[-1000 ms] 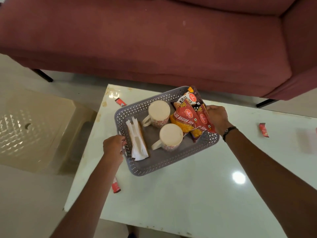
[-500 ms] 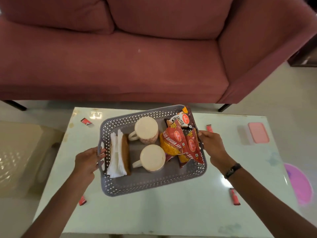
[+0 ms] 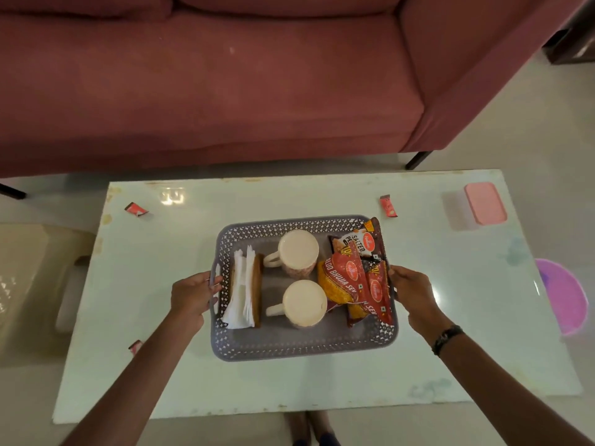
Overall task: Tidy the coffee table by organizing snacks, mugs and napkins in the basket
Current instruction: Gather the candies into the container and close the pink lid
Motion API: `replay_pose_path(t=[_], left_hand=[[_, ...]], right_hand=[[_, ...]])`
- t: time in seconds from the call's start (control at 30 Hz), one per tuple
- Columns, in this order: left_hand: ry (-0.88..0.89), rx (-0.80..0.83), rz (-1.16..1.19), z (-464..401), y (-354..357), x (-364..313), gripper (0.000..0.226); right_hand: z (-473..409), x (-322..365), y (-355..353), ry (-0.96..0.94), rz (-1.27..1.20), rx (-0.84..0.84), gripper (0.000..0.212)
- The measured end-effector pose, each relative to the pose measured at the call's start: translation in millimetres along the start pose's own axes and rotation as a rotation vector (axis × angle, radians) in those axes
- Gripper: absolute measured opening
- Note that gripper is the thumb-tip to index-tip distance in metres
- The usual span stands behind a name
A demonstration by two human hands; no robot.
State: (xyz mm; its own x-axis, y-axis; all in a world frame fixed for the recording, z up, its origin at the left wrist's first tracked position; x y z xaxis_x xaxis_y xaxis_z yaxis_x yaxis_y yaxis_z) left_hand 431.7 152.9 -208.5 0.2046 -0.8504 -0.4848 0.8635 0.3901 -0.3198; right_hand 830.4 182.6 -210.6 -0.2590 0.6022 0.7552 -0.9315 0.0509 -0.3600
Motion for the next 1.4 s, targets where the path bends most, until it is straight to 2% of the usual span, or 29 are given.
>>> replay_pose_path(t=[0.53,0.77,1.07,1.13,1.2,1.3,1.4], left_hand=[[0.003,-0.058,-0.072,-53,-12,-10,0.032],[0.091,-0.108,-0.195,-52,-12,-16,0.031],[0.198,-0.146,-0.3,-41,-12,-16,0.032],[0.288,-0.26,-0.393,-28,-10,-17,0.041],[0.514,-0.367,-0.489,0,0,-25,0.048],[0.859,-0.274,-0.523,47,43,-32,0.042],[0.975,-0.131,-0.5,76,93,-34,0.037]], right_hand=[[-25,-9,43,-0.002,-0.037,-0.016,0.028],[-22,-14,43,0.012,-0.057,-0.053,0.026],[-17,-9,43,-0.125,0.05,-0.117,0.029],[-13,-5,42,-0.189,0.115,-0.159,0.03],[-7,-1,40,-0.276,0.194,-0.231,0.035],[2,7,34,-0.409,0.314,-0.29,0.038],[2,16,21,-0.521,0.372,-0.297,0.037]])
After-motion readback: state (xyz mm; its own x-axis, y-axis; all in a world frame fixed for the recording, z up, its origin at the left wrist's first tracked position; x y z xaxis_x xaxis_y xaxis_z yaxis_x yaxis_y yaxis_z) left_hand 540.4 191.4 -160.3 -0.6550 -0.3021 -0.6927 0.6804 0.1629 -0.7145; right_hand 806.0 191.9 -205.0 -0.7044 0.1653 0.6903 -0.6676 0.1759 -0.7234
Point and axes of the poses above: each hand's wrist, its own z-axis away from the middle knuckle, its own y-axis out of the palm, x = y × z, the point moved 7 cm from there along -z, towards the middle knuckle, and after that the axes turned 10 degrees about -y, right-handed, at the moved point
